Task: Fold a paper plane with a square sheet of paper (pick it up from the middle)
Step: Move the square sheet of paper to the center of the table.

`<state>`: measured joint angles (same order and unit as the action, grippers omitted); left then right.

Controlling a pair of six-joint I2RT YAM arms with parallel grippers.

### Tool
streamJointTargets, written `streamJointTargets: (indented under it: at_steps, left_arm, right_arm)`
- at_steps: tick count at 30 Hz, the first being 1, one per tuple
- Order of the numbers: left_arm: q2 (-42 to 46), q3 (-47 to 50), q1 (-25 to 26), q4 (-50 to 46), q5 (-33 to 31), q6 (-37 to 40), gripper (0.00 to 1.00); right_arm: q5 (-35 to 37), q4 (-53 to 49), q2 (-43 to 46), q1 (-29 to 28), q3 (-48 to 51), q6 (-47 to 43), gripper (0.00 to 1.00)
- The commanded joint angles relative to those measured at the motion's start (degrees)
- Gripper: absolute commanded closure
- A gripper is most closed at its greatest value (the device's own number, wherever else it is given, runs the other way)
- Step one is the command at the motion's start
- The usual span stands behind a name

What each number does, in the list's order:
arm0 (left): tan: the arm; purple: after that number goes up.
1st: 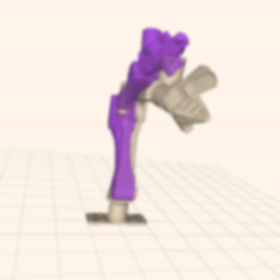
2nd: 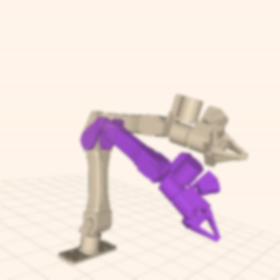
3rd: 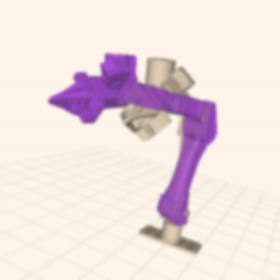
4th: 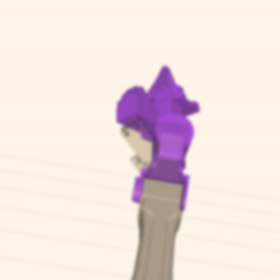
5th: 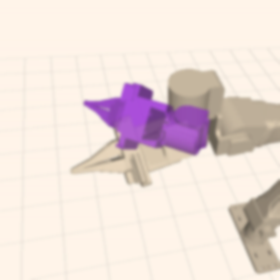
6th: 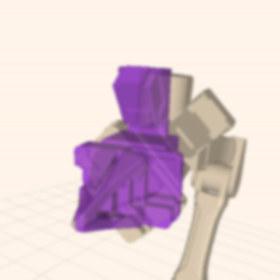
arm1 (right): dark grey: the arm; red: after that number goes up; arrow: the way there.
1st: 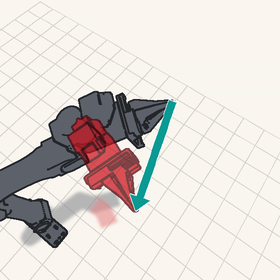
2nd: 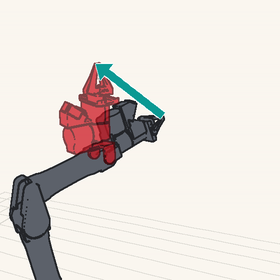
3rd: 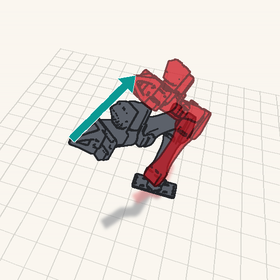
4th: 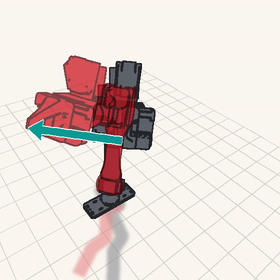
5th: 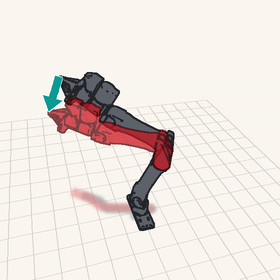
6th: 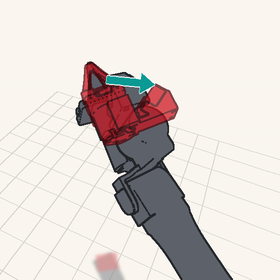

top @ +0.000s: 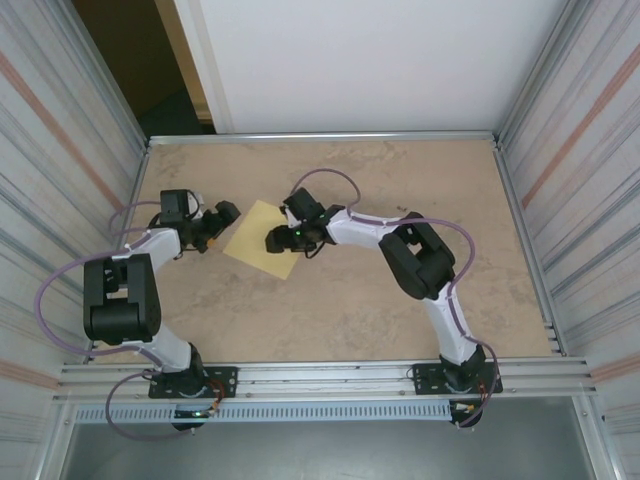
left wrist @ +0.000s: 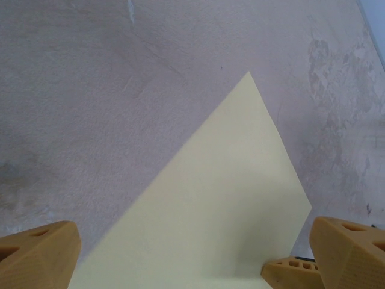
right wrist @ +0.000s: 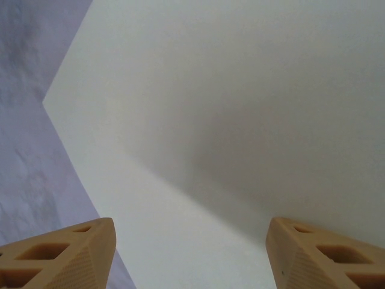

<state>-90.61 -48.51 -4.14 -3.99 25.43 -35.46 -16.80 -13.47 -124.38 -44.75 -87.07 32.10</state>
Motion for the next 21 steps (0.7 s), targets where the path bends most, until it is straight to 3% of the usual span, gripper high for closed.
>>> streamJointTargets:
  at_steps: [1, 7, 10, 13, 15, 21]
  left_arm:
    - [-0.6, -2.0, 0.0, -1.8, 3.0, -0.9, 0.02]
    - [-1.1, -2.8, 1.6, -2.3, 5.5, -0.8, 0.02]
    - [-1.5, -3.7, 3.8, -3.4, 5.1, -0.5, 0.02]
    - [-2.2, -5.2, 6.4, -4.7, 5.3, -0.3, 0.02]
    - [-2.7, -6.4, 9.0, -5.8, 5.4, -0.2, 0.02]
    - [-5.8, -12.1, 20.1, -11.4, 5.0, 2.9, 0.07]
  right_arm:
    - [0.3, -11.6, 3.3, 3.2, 8.9, -10.3, 0.32]
    - [-5.1, -20.6, 14.7, 9.3, 17.9, -27.8, 0.35]
    - [-5.8, -21.4, 17.8, 13.0, 18.4, -29.2, 0.36]
    - [-6.7, -18.9, 22.0, 15.2, 18.1, -23.9, 0.39]
    - [-2.5, -14.8, 26.6, 15.5, 19.8, -16.5, 0.38]
    - [6.7, -4.3, 36.4, 18.8, 32.3, 15.9, 0.38]
